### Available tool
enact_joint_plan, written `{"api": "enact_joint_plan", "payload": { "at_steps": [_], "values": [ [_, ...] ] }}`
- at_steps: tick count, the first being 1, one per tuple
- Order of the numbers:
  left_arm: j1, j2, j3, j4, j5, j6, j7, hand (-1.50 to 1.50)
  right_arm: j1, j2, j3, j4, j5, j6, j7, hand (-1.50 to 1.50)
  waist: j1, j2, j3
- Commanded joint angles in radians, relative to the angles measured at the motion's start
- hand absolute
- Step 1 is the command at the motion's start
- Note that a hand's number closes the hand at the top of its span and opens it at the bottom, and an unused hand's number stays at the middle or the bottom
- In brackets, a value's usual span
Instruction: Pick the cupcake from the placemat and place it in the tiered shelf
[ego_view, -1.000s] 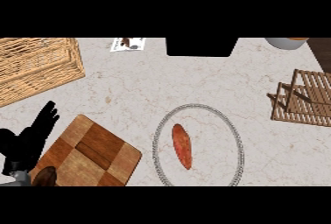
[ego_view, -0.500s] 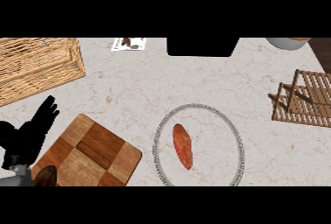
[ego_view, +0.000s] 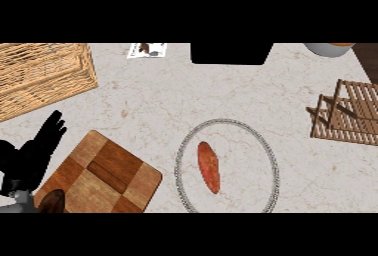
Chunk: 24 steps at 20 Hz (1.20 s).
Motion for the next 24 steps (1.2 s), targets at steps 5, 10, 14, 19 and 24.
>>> {"api": "enact_joint_plan", "payload": {
  "at_steps": [5, 10, 14, 19, 24],
  "values": [
    [0.003, 0.000, 0.012, -0.026, 0.002, -0.004, 0.030, 0.00, -0.128, 0.029, -0.040, 0.189, -0.009, 0.036, -0.113, -1.50, -0.007, -0.002, 0.000],
    [0.016, -0.033, -0.020, 0.016, -0.045, 0.014, -0.032, 0.00, -0.221, -0.021, -0.105, 0.276, -0.104, 0.223, -0.017, -1.50, -0.008, -0.002, -0.001],
    [-0.030, -0.026, 0.021, 0.122, -0.033, 0.016, -0.060, 0.00, -0.192, -0.022, -0.156, 0.317, -0.158, 0.278, -0.041, -1.50, -0.027, -0.003, -0.001],
    [-0.029, -0.012, 0.025, 0.052, -0.022, 0.009, -0.031, 0.00, -0.256, -0.143, -0.247, 0.453, -0.232, 0.401, -0.007, -1.50, -0.014, 0.002, 0.001],
    [-0.001, 0.013, 0.032, -0.001, 0.007, -0.034, 0.005, 0.00, -0.229, -0.310, -0.322, 0.531, -0.285, 0.494, 0.033, -1.50, -0.016, -0.002, 0.002]
  ]
}}
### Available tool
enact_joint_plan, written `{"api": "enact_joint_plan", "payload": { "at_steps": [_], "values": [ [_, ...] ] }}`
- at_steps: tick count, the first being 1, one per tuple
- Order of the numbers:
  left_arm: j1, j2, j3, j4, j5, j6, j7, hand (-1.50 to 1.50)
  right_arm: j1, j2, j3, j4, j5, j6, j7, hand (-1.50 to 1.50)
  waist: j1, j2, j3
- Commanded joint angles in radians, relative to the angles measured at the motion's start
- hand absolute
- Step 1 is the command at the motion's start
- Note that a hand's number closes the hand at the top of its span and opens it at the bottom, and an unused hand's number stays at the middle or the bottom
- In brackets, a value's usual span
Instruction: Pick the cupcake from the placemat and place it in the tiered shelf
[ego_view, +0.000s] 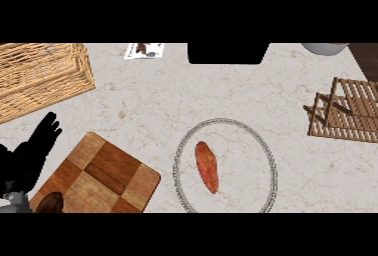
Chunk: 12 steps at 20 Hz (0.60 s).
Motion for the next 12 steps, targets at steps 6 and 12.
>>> {"api": "enact_joint_plan", "payload": {
  "at_steps": [6, 12],
  "values": [
    [0.018, -0.005, 0.000, -0.023, 0.001, 0.001, 0.008, 0.00, 0.121, -0.251, -0.107, 0.180, -0.061, 0.142, -0.005, -1.50, -0.025, -0.003, 0.006],
    [0.052, 0.004, 0.040, 0.000, 0.019, 0.000, -0.015, 0.00, 0.223, -0.298, -0.090, 0.195, -0.034, 0.210, -0.068, -1.50, -0.050, -0.008, 0.011]
  ]
}}
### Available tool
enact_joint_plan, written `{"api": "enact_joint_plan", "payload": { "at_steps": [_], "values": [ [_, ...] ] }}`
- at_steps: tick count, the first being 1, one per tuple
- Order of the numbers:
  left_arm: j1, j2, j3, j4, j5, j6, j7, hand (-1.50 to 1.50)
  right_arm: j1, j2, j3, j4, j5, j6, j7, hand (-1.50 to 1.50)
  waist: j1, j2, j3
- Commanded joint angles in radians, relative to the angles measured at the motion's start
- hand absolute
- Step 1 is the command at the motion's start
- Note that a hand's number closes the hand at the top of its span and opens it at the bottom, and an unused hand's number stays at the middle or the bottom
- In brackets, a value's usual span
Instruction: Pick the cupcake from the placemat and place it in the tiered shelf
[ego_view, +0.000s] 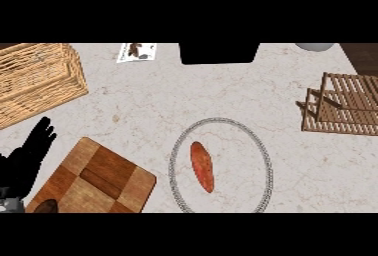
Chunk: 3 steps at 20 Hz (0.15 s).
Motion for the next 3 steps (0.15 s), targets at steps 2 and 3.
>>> {"api": "enact_joint_plan", "payload": {
  "at_steps": [2, 3],
  "values": [
    [0.047, -0.005, 0.015, -0.004, 0.010, -0.004, -0.019, 0.00, 0.073, -0.049, -0.019, 0.046, -0.009, 0.089, -0.072, -1.50, -0.027, -0.011, 0.005],
    [0.022, 0.023, 0.031, -0.002, 0.011, -0.005, -0.005, 0.00, 0.073, -0.063, -0.019, 0.040, -0.010, 0.107, -0.062, -1.50, -0.040, -0.012, 0.007]
  ]
}}
